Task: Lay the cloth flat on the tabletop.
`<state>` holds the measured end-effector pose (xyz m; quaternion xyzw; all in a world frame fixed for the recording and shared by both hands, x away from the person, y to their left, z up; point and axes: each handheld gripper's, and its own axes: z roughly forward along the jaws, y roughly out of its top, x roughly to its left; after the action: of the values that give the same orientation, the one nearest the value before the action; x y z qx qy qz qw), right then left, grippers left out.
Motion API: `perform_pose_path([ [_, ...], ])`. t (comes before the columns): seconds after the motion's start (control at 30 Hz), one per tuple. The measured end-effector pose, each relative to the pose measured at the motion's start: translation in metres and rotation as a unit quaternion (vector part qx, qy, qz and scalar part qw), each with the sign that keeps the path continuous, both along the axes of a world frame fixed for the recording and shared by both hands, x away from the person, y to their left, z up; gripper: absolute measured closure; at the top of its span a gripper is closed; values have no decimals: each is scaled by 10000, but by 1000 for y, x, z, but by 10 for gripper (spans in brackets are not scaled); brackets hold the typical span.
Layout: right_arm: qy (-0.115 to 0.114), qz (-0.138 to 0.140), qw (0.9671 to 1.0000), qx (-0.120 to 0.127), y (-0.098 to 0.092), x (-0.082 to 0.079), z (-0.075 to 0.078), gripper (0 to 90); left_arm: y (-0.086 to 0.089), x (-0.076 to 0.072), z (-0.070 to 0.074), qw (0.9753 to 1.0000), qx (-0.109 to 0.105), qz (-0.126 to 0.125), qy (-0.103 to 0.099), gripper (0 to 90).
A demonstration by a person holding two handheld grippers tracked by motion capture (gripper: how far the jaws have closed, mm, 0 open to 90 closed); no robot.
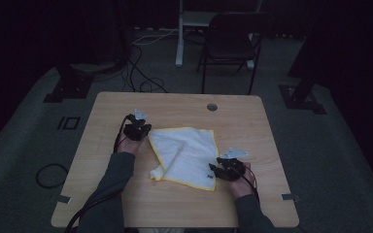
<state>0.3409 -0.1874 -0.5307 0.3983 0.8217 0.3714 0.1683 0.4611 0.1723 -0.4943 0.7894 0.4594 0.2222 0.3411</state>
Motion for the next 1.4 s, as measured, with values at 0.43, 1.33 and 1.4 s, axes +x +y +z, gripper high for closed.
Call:
perform_pose_path([
  [0.43, 168, 87, 9993, -325, 5, 5, -8, 572, 11, 4, -6, 9998, 121, 113, 108, 895],
  [1.33, 217, -160, 9990, -367, -7, -1, -7, 573, -6, -49, -15, 9990, -294, -325, 42, 741],
  [1.4, 214, -153, 9990, -374, -8, -4, -7, 573, -13, -69, -17, 9980, -380, -500, 64, 739],
])
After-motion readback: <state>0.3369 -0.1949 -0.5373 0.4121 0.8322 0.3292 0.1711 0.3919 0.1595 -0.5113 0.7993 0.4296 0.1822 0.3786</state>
